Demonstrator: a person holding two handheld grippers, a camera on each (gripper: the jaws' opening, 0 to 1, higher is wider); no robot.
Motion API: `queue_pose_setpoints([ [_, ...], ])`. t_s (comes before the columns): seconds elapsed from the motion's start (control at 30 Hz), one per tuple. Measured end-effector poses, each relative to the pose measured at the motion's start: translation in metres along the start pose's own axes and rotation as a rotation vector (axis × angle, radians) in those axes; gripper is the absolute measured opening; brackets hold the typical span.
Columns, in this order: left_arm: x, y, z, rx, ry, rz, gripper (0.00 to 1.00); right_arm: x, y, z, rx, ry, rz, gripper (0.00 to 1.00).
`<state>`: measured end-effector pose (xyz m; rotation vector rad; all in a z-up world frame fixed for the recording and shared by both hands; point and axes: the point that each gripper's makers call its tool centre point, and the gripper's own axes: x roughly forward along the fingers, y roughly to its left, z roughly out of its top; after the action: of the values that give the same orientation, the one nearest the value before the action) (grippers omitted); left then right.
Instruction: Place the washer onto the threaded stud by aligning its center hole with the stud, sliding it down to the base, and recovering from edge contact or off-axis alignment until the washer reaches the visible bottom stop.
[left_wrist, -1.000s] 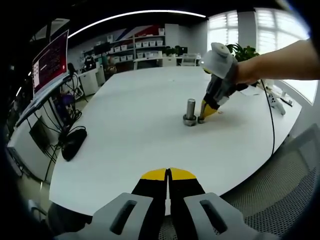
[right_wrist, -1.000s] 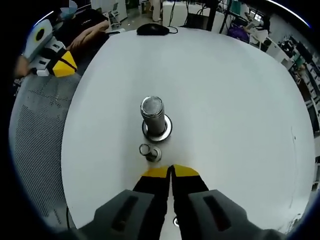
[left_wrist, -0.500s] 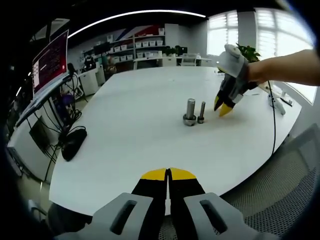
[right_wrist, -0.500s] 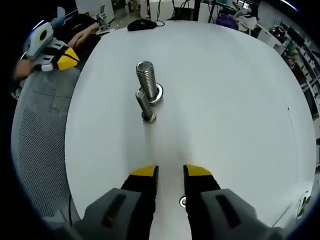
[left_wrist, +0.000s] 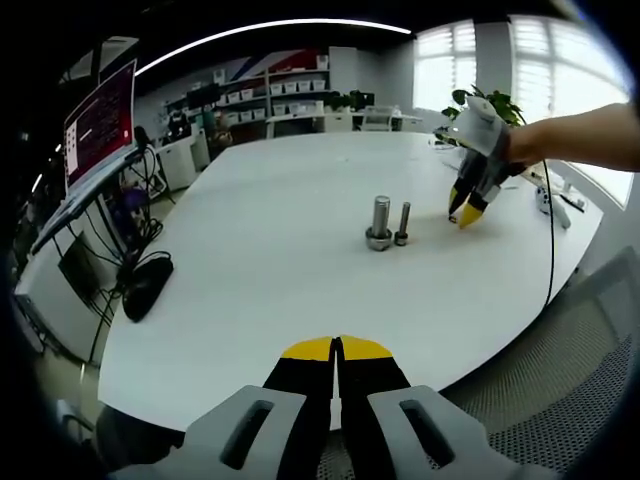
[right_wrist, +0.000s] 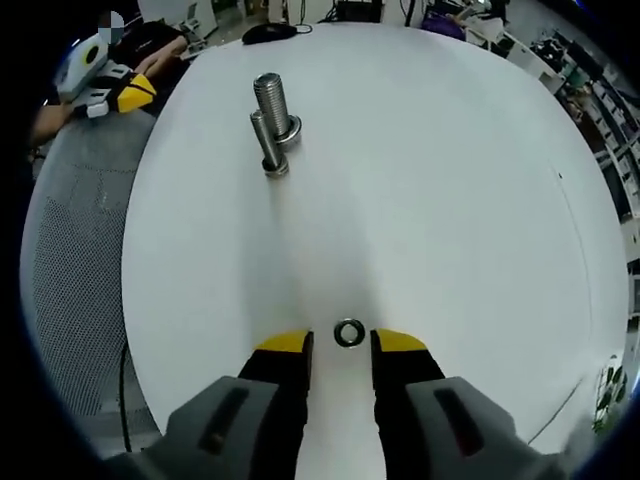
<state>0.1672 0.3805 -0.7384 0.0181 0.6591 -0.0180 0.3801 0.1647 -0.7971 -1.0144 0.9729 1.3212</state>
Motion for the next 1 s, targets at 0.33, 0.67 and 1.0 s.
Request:
queue_pose_setpoints([
  [0.33, 0.000, 0.000, -0.001, 0.001, 0.004, 0.000, 0.00, 0.000, 0.000, 0.005, -0.004, -0.020, 0.015, 0.19],
  [0.67, 0.000, 0.000, 0.000, -0.001, 0.002, 0.002, 0.00, 0.001, 0.001, 0.005, -0.013, -0.023, -0.001, 0.14],
  [1.0, 0.000, 0.000, 0.000, -0.001, 0.000, 0.001, 0.00, -0.011, 0.017, 0.043, 0.073, -0.178, 0.024, 0.14],
])
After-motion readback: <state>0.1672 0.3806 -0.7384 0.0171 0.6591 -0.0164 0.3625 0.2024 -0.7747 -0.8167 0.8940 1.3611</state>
